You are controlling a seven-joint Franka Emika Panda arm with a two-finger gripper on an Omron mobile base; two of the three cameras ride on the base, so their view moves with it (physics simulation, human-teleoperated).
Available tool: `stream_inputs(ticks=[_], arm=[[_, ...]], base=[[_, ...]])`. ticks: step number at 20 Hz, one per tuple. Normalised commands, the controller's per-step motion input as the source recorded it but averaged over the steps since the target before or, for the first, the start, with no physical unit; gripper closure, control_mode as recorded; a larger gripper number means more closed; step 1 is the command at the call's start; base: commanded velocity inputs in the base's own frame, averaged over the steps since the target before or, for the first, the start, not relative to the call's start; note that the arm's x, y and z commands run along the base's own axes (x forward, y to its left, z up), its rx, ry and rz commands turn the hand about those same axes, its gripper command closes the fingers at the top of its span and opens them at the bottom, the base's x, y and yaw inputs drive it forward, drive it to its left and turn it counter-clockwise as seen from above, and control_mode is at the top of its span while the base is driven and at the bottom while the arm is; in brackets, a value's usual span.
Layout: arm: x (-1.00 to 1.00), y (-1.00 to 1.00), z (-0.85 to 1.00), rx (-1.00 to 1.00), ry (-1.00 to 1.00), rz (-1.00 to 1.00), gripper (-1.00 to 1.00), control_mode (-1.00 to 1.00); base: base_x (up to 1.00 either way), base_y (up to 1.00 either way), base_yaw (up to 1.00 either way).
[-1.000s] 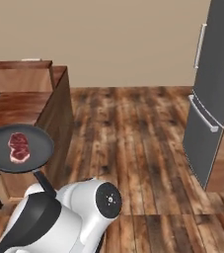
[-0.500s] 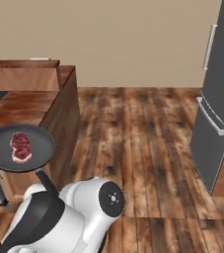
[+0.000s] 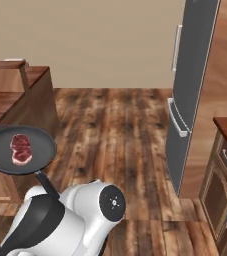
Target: Pick up the pan with the steak in it and place it on the dining table. Then place the steak on the plate.
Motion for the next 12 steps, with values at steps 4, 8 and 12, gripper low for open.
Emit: stream_inputs(ticks=[4, 8, 12], arm=[[0.0, 0.0, 0.0, 0.0, 0.0, 0.0, 1.0, 1.0], [0.0, 0.0, 0.0, 0.0, 0.0, 0.0, 1.0, 1.0], [0.0, 0.0, 0.0, 0.0, 0.0, 0.0, 1.0, 1.0]], base=[[0.16, -0.78, 0.0], [0.23, -0.1, -0.03], [0.97, -0.13, -0.04]])
